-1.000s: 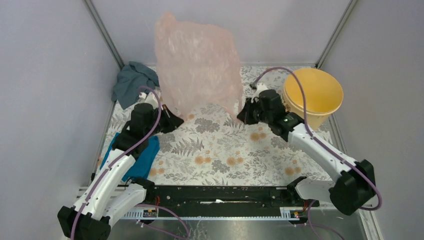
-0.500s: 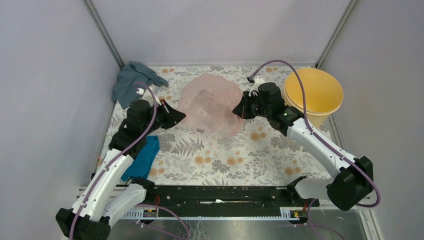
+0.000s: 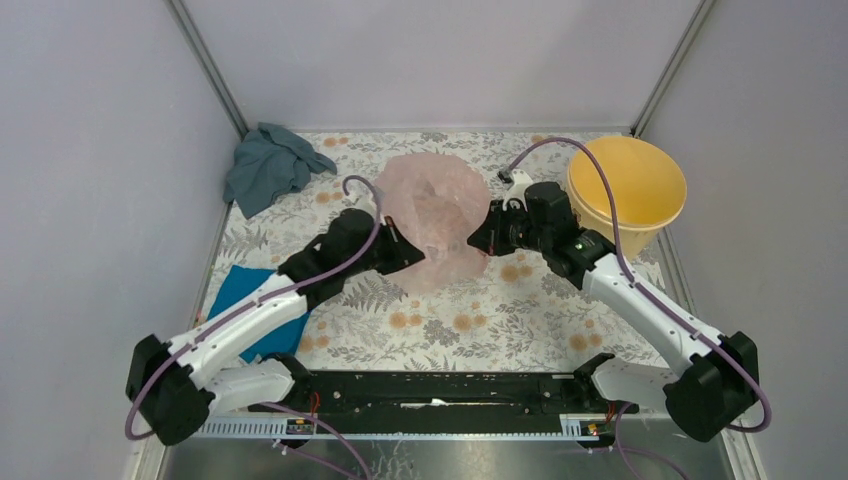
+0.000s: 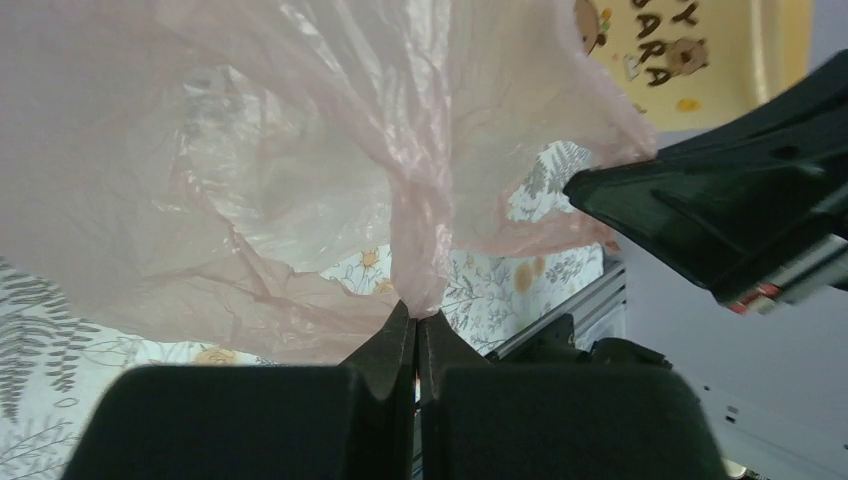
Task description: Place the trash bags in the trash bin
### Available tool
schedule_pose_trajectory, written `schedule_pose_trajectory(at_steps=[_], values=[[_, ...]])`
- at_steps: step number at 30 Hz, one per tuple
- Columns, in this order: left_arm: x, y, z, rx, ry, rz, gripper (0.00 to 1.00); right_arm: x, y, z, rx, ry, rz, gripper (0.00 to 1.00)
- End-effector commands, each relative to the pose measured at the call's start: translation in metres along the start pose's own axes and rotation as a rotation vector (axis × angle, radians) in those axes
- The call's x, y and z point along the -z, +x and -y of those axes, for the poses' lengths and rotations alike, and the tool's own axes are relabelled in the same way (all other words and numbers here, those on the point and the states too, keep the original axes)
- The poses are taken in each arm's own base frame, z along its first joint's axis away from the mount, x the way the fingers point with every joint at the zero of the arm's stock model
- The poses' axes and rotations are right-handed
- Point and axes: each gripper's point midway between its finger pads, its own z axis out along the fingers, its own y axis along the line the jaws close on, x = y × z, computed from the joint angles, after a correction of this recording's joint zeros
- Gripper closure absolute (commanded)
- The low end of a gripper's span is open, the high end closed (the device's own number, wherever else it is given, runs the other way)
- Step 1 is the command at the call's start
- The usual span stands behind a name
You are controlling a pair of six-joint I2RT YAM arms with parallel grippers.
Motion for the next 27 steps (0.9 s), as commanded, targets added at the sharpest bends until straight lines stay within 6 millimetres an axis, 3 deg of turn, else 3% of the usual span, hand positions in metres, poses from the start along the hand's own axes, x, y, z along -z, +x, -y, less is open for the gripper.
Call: schedule_pose_trajectory(at_steps=[1,3,7,9,13,23,27], values=[[-0.018,-0.021,0.036,-0.02,0.02,0.118,1.0,0.015,0.001,-0.012,0.029,-0.055,0.032,1.0],[-0.024,-0.016,0.046,-0.029,0.037,0.118,1.0,0.019,0.006,-0.011,0.036,-0.05,0.022,1.0],[-0.04,0.015,0.06,-0.05,0.071,0.091,1.0,0.029,0.014,-0.008,0.045,-0.04,0.017,1.0],[-0.047,0.034,0.061,-0.046,0.079,0.068,1.0,0.033,0.017,-0.007,0.048,-0.034,0.019,1.0],[-0.055,0.051,0.064,-0.002,0.123,0.058,1.0,0.041,0.02,-0.004,0.029,-0.013,0.04,1.0],[-0.049,0.06,0.075,-0.072,0.21,0.04,1.0,0.038,0.017,-0.026,-0.122,-0.116,0.053,1.0],[-0.032,0.07,0.1,-0.175,0.402,0.009,1.0,0.032,0.013,-0.032,-0.187,-0.158,0.073,1.0]])
